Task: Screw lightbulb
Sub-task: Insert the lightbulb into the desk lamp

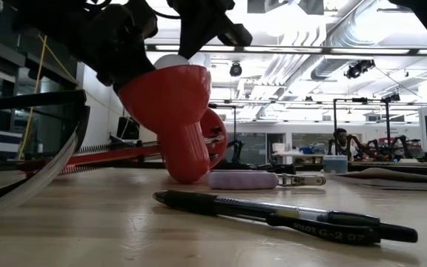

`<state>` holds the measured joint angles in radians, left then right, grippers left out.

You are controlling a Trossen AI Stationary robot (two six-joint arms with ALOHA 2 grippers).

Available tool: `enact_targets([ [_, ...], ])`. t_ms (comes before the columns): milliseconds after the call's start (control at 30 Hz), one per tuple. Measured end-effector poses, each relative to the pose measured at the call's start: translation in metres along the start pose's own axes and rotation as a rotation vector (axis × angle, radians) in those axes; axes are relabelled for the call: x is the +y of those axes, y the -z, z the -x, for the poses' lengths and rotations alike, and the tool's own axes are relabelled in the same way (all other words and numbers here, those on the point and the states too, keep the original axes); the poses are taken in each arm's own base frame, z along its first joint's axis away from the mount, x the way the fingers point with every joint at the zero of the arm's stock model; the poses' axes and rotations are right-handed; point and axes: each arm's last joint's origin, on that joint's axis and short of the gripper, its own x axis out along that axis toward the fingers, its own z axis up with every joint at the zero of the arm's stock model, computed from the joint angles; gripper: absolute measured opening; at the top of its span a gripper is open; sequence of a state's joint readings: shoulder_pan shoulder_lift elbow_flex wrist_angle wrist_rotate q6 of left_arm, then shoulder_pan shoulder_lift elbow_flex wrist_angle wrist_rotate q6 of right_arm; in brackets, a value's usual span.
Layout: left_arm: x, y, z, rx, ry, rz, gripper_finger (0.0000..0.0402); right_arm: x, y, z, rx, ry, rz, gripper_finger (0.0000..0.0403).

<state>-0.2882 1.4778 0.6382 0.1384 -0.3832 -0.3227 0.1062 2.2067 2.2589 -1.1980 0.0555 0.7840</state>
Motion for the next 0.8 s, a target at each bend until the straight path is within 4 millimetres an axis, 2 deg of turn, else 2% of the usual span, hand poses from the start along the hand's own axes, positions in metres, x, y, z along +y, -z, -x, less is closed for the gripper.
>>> enact_targets([
  [333, -0.0008, -0.0005, 0.0029, 0.005, 0.036, 0.011, 0.0209, 0.0022, 0.0017, -0.0025, 0.005, -0.003, 0.0, 0.0],
  [800, -0.002, -0.0028, 0.0079, 0.017, 0.117, 0.022, 0.0268, 0.0079, 0.0069, -0.0096, 0.031, -0.014, 0.014, 0.0],
])
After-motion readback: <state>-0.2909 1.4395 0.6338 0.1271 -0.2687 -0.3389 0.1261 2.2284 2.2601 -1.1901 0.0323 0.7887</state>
